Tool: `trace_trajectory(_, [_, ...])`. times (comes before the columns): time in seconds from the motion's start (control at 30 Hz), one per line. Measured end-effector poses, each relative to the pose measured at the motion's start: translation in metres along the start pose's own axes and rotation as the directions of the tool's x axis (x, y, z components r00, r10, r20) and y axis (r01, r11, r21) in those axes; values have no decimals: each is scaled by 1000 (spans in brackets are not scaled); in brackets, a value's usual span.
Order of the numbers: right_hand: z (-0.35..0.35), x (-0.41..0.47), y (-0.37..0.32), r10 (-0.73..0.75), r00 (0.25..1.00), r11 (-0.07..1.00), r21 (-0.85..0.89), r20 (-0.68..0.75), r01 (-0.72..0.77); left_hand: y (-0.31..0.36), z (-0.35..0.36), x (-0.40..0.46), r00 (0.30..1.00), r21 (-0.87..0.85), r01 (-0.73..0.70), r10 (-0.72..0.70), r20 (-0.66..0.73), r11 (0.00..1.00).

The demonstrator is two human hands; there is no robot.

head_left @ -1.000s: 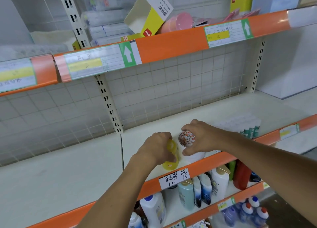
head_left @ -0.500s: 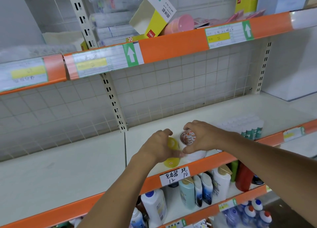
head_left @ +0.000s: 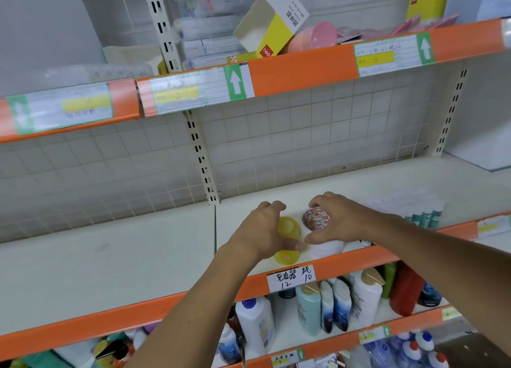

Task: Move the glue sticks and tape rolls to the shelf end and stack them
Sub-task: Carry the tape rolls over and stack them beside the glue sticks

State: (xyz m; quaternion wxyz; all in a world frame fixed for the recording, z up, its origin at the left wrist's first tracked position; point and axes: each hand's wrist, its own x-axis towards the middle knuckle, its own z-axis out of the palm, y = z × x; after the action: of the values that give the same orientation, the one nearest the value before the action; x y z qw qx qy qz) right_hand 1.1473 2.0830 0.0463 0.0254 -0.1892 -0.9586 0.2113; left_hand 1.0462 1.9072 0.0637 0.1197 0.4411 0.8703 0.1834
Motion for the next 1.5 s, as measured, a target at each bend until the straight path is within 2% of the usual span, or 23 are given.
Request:
trace_trajectory(0.23, [-1, -5, 4, 23, 1000, 997, 68, 17, -24, -17, -8, -17, 999, -22, 27, -27, -24, 999])
trace_trajectory(0.33, [-9, -11, 2, 34, 999, 996, 81, 30, -36, -24, -16, -26, 999, 20, 39, -39, -14, 999])
trace_trajectory(0.57, [-40, -22, -39, -112, 976, 993, 9, -185, 115, -58, -49, -51, 996, 165, 75, -65, -64, 984])
trace_trajectory(0.63, [-38, -18, -70, -180, 964, 984, -50, -194, 173, -73, -55, -63, 993, 183, 113, -103, -63, 977])
trace_trajectory(0.7, [-29, -12, -108, -245, 959, 966, -126, -144, 228, -91, -61, -77, 988, 215, 149, -139, -63, 965])
trace_trajectory(0.8, [-5, -1, -165, -310, 950, 933, -186, 20, 308, -127, -70, -103, 977, 262, 212, -195, -87, 941])
trace_trajectory(0.9, [23, 11, -217, -379, 912, 888, -218, 154, 406, -166, -82, -135, 953, 281, 300, -276, -121, 912])
trace_trajectory(1.03, [62, 26, -281, -455, 851, 831, -220, 262, 512, -215, -98, -184, 907, 294, 419, -384, -173, 859])
trace_trajectory(1.3, [143, 44, -404, -638, 687, 692, -133, 347, 710, -297, -125, -286, 774, 273, 632, -580, -253, 725])
trace_trajectory(1.5, [191, 48, -486, -719, 572, 589, -91, 395, 803, -337, -142, -342, 659, 260, 752, -684, -313, 605])
